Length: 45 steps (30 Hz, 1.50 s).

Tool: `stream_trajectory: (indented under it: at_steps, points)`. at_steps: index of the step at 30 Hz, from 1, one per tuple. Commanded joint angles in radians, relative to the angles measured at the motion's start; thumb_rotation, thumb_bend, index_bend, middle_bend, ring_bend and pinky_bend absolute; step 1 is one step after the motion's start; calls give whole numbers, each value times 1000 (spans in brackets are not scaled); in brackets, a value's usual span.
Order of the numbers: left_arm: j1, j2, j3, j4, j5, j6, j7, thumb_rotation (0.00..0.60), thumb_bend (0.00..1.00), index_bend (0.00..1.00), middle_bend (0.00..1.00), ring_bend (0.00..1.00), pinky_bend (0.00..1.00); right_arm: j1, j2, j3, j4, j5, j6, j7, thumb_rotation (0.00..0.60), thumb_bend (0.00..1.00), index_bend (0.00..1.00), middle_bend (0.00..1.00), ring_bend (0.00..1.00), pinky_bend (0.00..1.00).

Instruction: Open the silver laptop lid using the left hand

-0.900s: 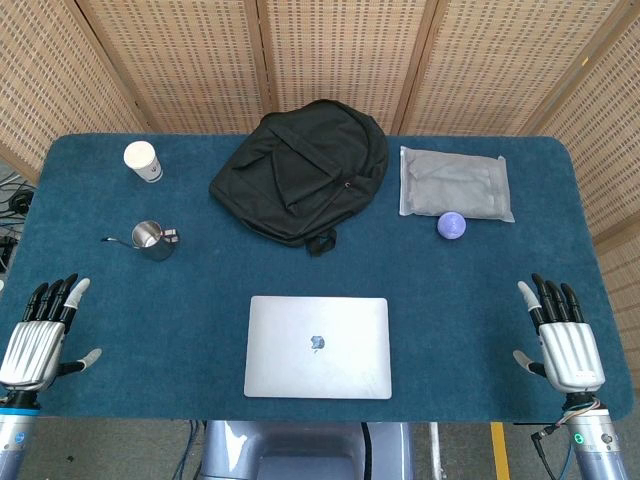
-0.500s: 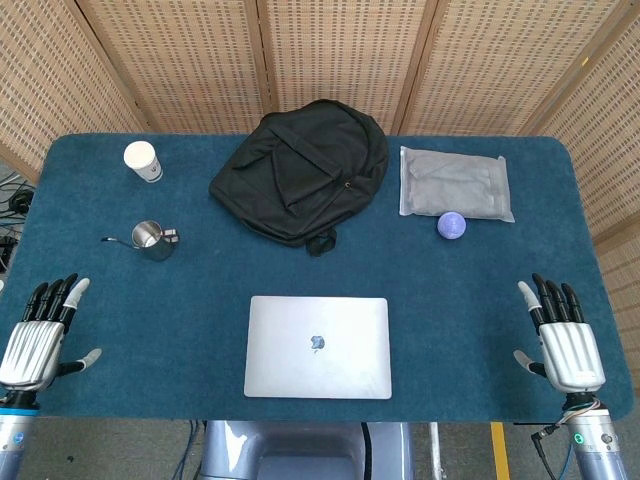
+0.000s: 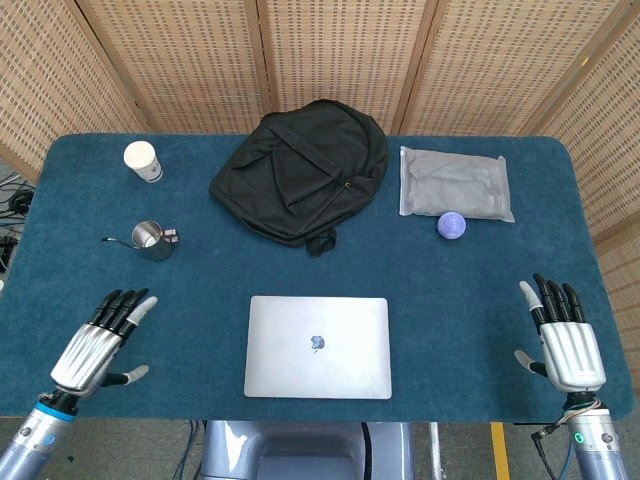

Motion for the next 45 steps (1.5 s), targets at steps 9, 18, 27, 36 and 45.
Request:
stream_trajectory:
  at_steps: [9,18,27,36,45]
  points:
    - [-203,-120,20,-7,210,-197,105,600,0,0,0,0,0,0,-1,4,2,13,-5,-3,600,0,0,0,0,0]
    - [-316,-294,-6,105,271,-261,119,600,0,0,0,0,0,1,2,6,1,16,-6,4,600,0,0,0,0,0]
    - [-365,-395,-15,122,227,-329,150,600,0,0,0,0,0,-2,10,8,1,17,-3,27,600,0,0,0,0,0]
    - [-403,-465,-18,144,199,-377,213,600,0,0,0,0,0,-1,17,12,2,25,-7,50,600,0,0,0,0,0]
    - [-421,-508,-27,162,164,-392,245,600,0,0,0,0,0,-2,24,15,0,29,-8,69,600,0,0,0,0,0]
